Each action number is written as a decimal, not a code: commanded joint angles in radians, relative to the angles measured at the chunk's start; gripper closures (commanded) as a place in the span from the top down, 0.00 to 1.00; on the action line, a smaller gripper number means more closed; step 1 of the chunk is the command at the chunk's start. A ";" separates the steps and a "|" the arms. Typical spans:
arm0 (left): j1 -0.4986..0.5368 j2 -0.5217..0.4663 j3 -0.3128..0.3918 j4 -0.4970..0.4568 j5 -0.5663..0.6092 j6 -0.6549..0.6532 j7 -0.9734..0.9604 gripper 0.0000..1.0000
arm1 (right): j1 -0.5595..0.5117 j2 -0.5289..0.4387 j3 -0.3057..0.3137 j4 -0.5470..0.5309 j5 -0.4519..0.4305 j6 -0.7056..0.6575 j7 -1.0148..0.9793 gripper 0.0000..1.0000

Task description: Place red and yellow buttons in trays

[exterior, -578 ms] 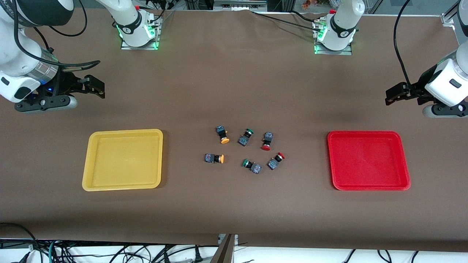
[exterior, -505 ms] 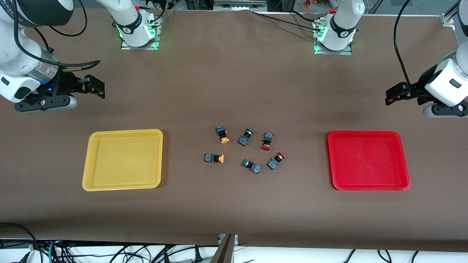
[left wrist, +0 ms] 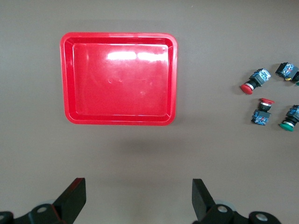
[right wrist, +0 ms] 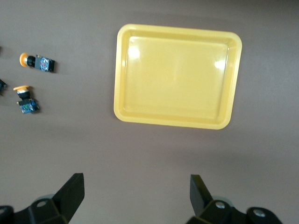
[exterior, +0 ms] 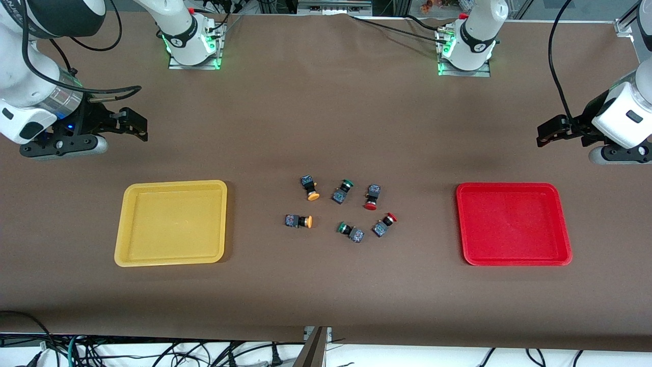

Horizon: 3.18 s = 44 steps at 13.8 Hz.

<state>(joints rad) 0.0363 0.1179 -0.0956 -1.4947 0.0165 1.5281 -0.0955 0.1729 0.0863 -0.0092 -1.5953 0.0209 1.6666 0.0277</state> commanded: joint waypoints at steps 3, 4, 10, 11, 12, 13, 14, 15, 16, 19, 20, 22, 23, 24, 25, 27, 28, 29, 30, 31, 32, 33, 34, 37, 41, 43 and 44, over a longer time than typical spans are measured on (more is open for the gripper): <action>0.001 0.017 0.002 0.033 -0.024 -0.014 0.005 1.00 | 0.023 0.156 0.012 0.055 0.022 0.016 -0.003 1.00; 0.002 0.017 0.002 0.033 -0.024 -0.014 0.005 1.00 | 0.055 0.215 0.011 0.060 0.016 0.024 -0.002 1.00; 0.004 0.017 0.004 0.033 -0.024 -0.014 0.007 1.00 | 0.210 0.421 0.012 0.105 0.019 0.272 -0.073 1.00; 0.004 0.020 0.004 0.033 -0.024 -0.014 0.007 1.00 | 0.253 0.525 0.012 0.157 0.017 0.351 -0.124 1.00; 0.004 0.020 0.004 0.033 -0.024 -0.014 0.007 1.00 | 0.267 0.579 0.012 0.185 0.021 0.395 -0.170 1.00; 0.004 0.022 0.004 0.033 -0.024 -0.014 0.007 1.00 | 0.289 0.616 0.012 0.201 0.019 0.435 -0.205 1.00; 0.004 0.022 0.004 0.033 -0.024 -0.014 0.007 1.00 | 0.307 0.641 0.012 0.205 0.017 0.468 -0.222 1.00; 0.004 0.022 0.004 0.033 -0.024 -0.014 0.007 1.00 | 0.324 0.662 0.012 0.204 0.019 0.501 -0.227 1.00; 0.004 0.022 0.004 0.033 -0.024 -0.014 0.005 1.00 | 0.355 0.684 0.012 0.205 0.013 0.536 -0.226 1.00; 0.004 0.022 0.004 0.033 -0.024 -0.014 0.007 1.00 | 0.401 0.750 0.008 0.218 -0.013 0.680 -0.256 1.00; 0.004 0.022 0.004 0.033 -0.024 -0.014 0.007 1.00 | 0.399 0.763 0.008 0.230 -0.015 0.699 -0.291 1.00; 0.004 0.022 0.004 0.033 -0.026 -0.014 0.007 1.00 | 0.398 0.783 0.008 0.254 -0.015 0.702 -0.348 1.00; 0.004 0.022 0.004 0.033 -0.026 -0.014 0.007 1.00 | 0.398 0.794 0.008 0.265 -0.015 0.703 -0.360 1.00; 0.004 0.022 0.002 0.033 -0.026 -0.014 0.007 1.00 | 0.398 0.805 0.008 0.280 -0.015 0.705 -0.370 1.00; 0.004 0.022 0.002 0.033 -0.026 -0.014 0.005 1.00 | 0.396 0.820 0.008 0.294 -0.015 0.711 -0.377 1.00; 0.004 0.022 0.004 0.033 -0.026 -0.014 0.005 1.00 | 0.395 0.846 0.008 0.296 -0.013 0.761 -0.379 1.00; 0.004 0.022 0.002 0.033 -0.026 -0.014 0.005 1.00 | 0.396 0.855 0.008 0.296 -0.012 0.780 -0.376 1.00; 0.004 0.022 0.004 0.033 -0.026 -0.014 0.005 1.00 | 0.398 0.860 0.008 0.293 -0.009 0.791 -0.373 1.00; 0.004 0.022 0.002 0.033 -0.026 -0.014 0.005 1.00 | 0.398 0.862 0.008 0.293 -0.009 0.792 -0.374 1.00; 0.004 0.022 0.002 0.033 -0.026 -0.014 0.005 1.00 | 0.396 0.860 0.008 0.290 -0.006 0.792 -0.374 1.00; 0.004 0.022 0.002 0.033 -0.026 -0.014 0.005 1.00 | 0.392 0.860 0.008 0.290 -0.003 0.792 -0.374 0.99; 0.002 0.022 0.002 0.033 -0.026 -0.014 0.005 1.00 | 0.387 0.859 0.008 0.290 0.001 0.791 -0.376 0.98; 0.004 0.022 0.002 0.033 -0.027 -0.014 0.005 1.00 | 0.378 0.854 0.008 0.290 0.002 0.789 -0.376 0.91; 0.002 0.023 0.002 0.033 -0.027 -0.014 0.005 1.00 | 0.353 0.848 0.014 0.290 0.005 0.785 -0.377 0.64; -0.015 0.055 -0.004 0.033 -0.027 -0.010 0.008 1.00 | 0.330 0.848 0.031 0.287 0.054 0.785 -0.402 0.52; -0.053 0.103 -0.015 0.034 -0.029 -0.003 0.010 1.00 | 0.312 0.846 0.034 0.287 0.056 0.777 -0.436 0.40; -0.082 0.133 -0.015 0.036 -0.029 0.003 0.008 1.00 | 0.303 0.834 0.034 0.287 0.056 0.754 -0.446 0.33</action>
<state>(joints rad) 0.0040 0.1827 -0.1105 -1.4920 0.0124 1.5295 -0.0932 0.5087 0.9332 0.0037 -1.3176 0.0615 2.4559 -0.3707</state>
